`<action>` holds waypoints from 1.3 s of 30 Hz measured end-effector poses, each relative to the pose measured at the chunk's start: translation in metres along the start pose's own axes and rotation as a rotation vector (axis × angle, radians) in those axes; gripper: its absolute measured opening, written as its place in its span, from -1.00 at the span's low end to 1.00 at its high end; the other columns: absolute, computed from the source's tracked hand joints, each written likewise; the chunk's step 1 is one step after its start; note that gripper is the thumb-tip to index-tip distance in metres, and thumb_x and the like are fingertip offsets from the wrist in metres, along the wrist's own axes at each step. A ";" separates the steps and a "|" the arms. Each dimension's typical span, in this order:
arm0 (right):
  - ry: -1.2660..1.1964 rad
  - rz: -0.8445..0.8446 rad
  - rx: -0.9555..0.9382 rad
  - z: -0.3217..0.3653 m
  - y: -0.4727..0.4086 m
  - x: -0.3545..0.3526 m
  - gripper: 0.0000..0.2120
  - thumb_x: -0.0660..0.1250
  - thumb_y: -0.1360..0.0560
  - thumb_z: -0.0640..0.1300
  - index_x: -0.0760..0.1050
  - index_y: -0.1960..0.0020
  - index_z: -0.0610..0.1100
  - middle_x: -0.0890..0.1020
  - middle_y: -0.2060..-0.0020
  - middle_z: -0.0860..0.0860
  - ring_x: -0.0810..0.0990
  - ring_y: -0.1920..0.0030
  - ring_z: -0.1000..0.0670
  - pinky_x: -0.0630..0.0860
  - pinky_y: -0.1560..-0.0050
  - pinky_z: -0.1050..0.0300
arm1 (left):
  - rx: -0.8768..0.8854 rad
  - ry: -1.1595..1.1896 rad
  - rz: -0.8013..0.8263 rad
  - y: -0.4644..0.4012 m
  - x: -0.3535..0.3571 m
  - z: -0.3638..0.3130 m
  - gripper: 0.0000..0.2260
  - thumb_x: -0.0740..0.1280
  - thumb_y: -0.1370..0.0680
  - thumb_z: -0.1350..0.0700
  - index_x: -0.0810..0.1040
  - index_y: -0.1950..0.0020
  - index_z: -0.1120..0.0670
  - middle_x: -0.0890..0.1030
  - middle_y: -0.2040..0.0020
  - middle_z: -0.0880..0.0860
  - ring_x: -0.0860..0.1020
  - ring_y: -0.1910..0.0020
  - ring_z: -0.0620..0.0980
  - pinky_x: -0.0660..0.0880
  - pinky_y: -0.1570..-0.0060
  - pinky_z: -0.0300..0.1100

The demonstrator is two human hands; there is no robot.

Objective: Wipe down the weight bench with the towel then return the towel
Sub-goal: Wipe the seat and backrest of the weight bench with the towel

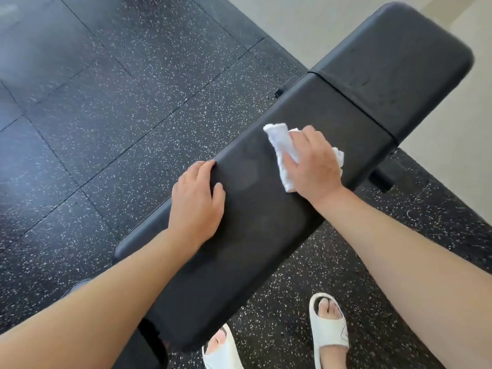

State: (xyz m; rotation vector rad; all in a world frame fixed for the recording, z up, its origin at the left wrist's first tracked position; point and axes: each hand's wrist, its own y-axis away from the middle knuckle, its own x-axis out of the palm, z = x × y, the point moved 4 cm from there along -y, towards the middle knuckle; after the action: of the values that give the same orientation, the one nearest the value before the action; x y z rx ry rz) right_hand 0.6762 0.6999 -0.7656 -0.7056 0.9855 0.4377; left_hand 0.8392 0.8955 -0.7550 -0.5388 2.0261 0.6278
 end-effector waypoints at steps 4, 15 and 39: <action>0.054 -0.038 0.147 -0.076 -0.014 -0.026 -0.75 0.24 -0.51 -0.03 0.51 0.07 -0.23 0.54 0.17 -0.19 0.52 0.23 -0.24 0.50 0.25 -0.14 | 0.150 -0.102 0.028 -0.035 0.022 -0.064 -0.46 0.09 -0.60 -0.07 0.40 -0.55 0.09 0.35 -0.56 0.15 0.31 -0.52 0.20 0.24 -0.54 0.16; -0.243 -0.167 0.551 -0.043 0.092 -0.037 -0.77 0.43 -0.45 -0.17 0.58 -0.10 -0.15 0.50 0.03 -0.04 0.39 0.12 -0.11 0.43 0.07 -0.08 | -0.133 -0.193 -0.060 -0.142 0.084 -0.191 -0.46 0.06 -0.69 -0.11 0.12 -0.66 -0.01 0.21 -0.64 0.09 0.18 -0.60 0.20 0.07 -0.50 0.40; -0.554 -0.451 0.918 -0.053 0.096 -0.023 -0.72 0.25 -0.60 -0.13 0.60 -0.26 -0.03 0.50 -0.06 0.08 0.43 0.00 -0.05 0.38 -0.12 0.02 | -0.234 -0.210 -0.305 -0.164 0.103 -0.188 -0.46 -0.03 -0.62 -0.20 0.28 -0.57 -0.06 0.41 -0.52 0.09 0.36 -0.47 0.19 0.18 -0.50 0.20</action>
State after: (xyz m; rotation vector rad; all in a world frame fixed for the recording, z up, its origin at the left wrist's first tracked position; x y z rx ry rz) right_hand 0.5730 0.7293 -0.7975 0.0548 0.3897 -0.2280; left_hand 0.7660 0.6395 -0.7953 -0.8644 1.6415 0.7053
